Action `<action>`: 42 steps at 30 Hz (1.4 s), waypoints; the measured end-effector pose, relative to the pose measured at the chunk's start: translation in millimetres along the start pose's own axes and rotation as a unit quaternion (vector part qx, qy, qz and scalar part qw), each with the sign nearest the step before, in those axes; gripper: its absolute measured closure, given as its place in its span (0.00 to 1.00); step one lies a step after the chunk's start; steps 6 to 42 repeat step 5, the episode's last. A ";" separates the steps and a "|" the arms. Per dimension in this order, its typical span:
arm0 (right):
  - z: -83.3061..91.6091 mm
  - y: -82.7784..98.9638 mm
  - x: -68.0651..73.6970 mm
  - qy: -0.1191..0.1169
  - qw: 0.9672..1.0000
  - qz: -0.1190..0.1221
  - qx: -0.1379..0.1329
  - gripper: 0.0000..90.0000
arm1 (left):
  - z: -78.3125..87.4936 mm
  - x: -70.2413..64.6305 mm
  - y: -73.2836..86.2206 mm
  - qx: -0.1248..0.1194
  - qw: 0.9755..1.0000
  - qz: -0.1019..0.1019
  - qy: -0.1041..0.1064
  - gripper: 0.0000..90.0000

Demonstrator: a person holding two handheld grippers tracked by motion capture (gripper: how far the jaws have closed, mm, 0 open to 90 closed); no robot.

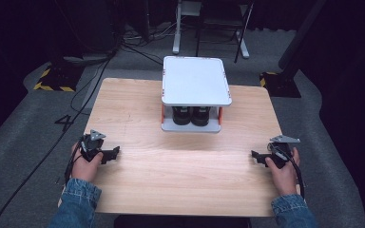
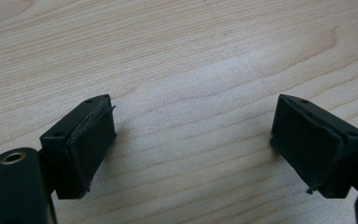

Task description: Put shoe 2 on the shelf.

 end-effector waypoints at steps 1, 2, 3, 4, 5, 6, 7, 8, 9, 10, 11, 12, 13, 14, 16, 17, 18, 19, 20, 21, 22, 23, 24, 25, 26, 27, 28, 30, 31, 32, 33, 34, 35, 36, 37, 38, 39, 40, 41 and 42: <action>0.0 0.0 0.0 0.001 1.000 0.000 0.000 0.04 | -0.4 0.6 0.0 0.001 1.000 0.003 -0.005 0.13; 0.0 0.0 0.0 0.001 1.000 0.000 0.000 0.04 | -0.4 0.6 0.0 0.001 1.000 0.003 -0.005 0.12; 0.1 0.2 -0.2 0.003 1.000 -0.001 0.000 0.04 | -0.6 1.0 0.2 0.002 1.000 0.004 -0.006 0.11; 0.1 0.2 -0.2 0.003 1.000 -0.001 0.000 0.04 | -0.7 1.4 0.2 0.003 1.000 0.005 -0.008 0.11; 0.2 0.3 -0.1 0.004 1.000 -0.002 0.000 0.04 | -0.9 1.7 0.3 0.004 1.000 0.005 -0.008 0.11; 0.2 0.3 -0.1 0.004 1.000 -0.002 0.000 0.04 | -0.9 1.7 0.3 0.004 1.000 0.005 -0.008 0.11; 0.2 0.3 -0.1 0.004 1.000 -0.002 0.000 0.04 | -0.9 1.7 0.3 0.004 1.000 0.005 -0.008 0.11; 0.2 0.3 -0.1 0.004 1.000 -0.002 0.000 0.04 | -0.9 1.7 0.3 0.004 1.000 0.005 -0.008 0.11; 0.2 0.3 -0.1 0.004 1.000 -0.002 0.000 0.04 | -0.9 1.7 0.3 0.004 1.000 0.005 -0.008 0.11; 0.2 0.3 -0.1 0.004 1.000 -0.002 0.000 0.04 | -0.9 1.7 0.3 0.004 1.000 0.005 -0.008 0.11; 0.2 0.3 -0.1 0.004 1.000 -0.002 0.000 0.04 | -0.9 1.7 0.3 0.004 1.000 0.005 -0.008 0.11; 0.2 0.3 -0.1 0.004 1.000 -0.002 0.000 0.04 | -0.9 1.7 0.3 0.004 1.000 0.005 -0.008 0.11; 0.2 0.3 -0.1 0.004 1.000 -0.002 0.000 0.04 | -0.9 1.7 0.3 0.004 1.000 0.005 -0.008 0.11; 0.2 0.3 -0.1 0.004 1.000 -0.002 0.000 0.04 | -0.9 1.7 0.3 0.004 1.000 0.005 -0.008 0.11; 0.2 0.3 -0.1 0.004 1.000 -0.002 0.000 0.04 | -0.9 1.7 0.3 0.004 1.000 0.005 -0.008 0.11; 0.2 0.3 -0.1 0.004 1.000 -0.002 0.000 0.04 | -0.9 1.7 0.3 0.004 1.000 0.005 -0.008 0.11; 0.2 0.3 -0.1 0.004 1.000 -0.002 0.000 0.04 | -0.9 1.7 0.3 0.004 1.000 0.005 -0.008 0.11; 0.2 0.3 -0.1 0.004 1.000 -0.002 0.000 0.04 | -0.9 1.7 0.3 0.004 1.000 0.005 -0.008 0.11; 0.2 0.3 -0.1 0.004 1.000 -0.002 0.000 0.04 | -0.9 1.7 0.3 0.004 1.000 0.005 -0.008 0.11; 0.2 0.3 -0.1 0.004 1.000 -0.002 0.000 0.04 | -0.9 1.7 0.3 0.004 1.000 0.005 -0.008 0.11; 0.2 0.3 -0.1 0.004 1.000 -0.002 0.000 0.04 | -0.9 1.7 0.3 0.004 1.000 0.005 -0.008 0.11; 0.2 0.3 -0.1 0.004 1.000 -0.002 0.000 0.04 | -0.9 1.7 0.3 0.004 1.000 0.005 -0.008 0.11; 0.2 0.3 -0.1 0.004 1.000 -0.002 0.000 0.04 | -0.9 1.7 0.3 0.004 1.000 0.005 -0.008 0.11; 0.2 0.3 -0.1 0.004 1.000 -0.002 0.000 0.04 | -0.9 1.7 0.3 0.004 1.000 0.005 -0.008 0.11; 0.2 0.3 -0.1 0.004 1.000 -0.002 0.000 0.04 | -0.9 1.7 0.3 0.004 1.000 0.005 -0.008 0.11; 0.2 0.3 -0.1 0.004 1.000 -0.002 0.000 0.04 | -0.9 1.7 0.3 0.004 1.000 0.005 -0.008 0.11; 0.2 0.3 -0.1 0.004 1.000 -0.002 0.000 0.04 | -0.9 1.7 0.3 0.004 1.000 0.005 -0.008 0.11; 0.2 0.3 -0.1 0.004 1.000 -0.002 0.000 0.04 | -0.9 1.7 0.3 0.004 1.000 0.005 -0.008 0.11; 0.2 0.3 -0.1 0.004 1.000 -0.002 0.000 0.04 | -0.9 1.7 0.3 0.004 1.000 0.005 -0.008 0.11; 0.2 0.3 -0.1 0.004 1.000 -0.002 0.000 0.04 | -0.9 1.7 0.3 0.004 1.000 0.005 -0.008 0.11; 0.2 0.3 -0.1 0.004 1.000 -0.002 0.000 0.04 | -0.9 1.7 0.3 0.004 1.000 0.005 -0.008 0.11; 0.2 0.3 -0.1 0.004 1.000 -0.002 0.000 0.04 | -0.9 1.7 0.3 0.004 1.000 0.005 -0.008 0.11; 0.2 0.3 -0.1 0.004 1.000 -0.002 0.000 0.04 | -0.9 1.7 0.3 0.004 1.000 0.005 -0.008 0.11; 0.2 0.3 -0.1 0.004 1.000 -0.002 0.000 0.04 | -0.9 1.7 0.3 0.004 1.000 0.005 -0.008 0.11; 0.2 0.3 -0.1 0.004 1.000 -0.002 0.000 0.04 | -0.9 1.7 0.3 0.004 1.000 0.005 -0.008 0.11; 0.2 0.3 -0.1 0.004 1.000 -0.002 0.000 0.04 | -0.9 1.7 0.3 0.004 1.000 0.005 -0.008 0.11; 0.2 0.3 -0.1 0.004 1.000 -0.002 0.000 0.04 | -0.9 1.7 0.3 0.004 1.000 0.005 -0.008 0.11; 0.2 0.3 -0.1 0.004 1.000 -0.002 0.000 0.04 | -0.9 1.7 0.3 0.004 1.000 0.005 -0.008 0.11; 0.2 0.3 -0.1 0.004 1.000 -0.002 0.000 0.04 | -0.9 1.7 0.3 0.004 1.000 0.005 -0.008 0.11; 0.2 0.3 -0.1 0.004 1.000 -0.002 0.000 0.04 | -0.9 1.7 0.3 0.004 1.000 0.005 -0.008 0.11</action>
Point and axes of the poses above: each handheld gripper's, and its own axes: z roughly backward along the jaws, y roughly out of its underside, x roughly to its left, the point moved 8 cm from there along -z, roughly forward along the jaws, and after that the axes turned 2 degrees about -x, right-handed, at the moved point
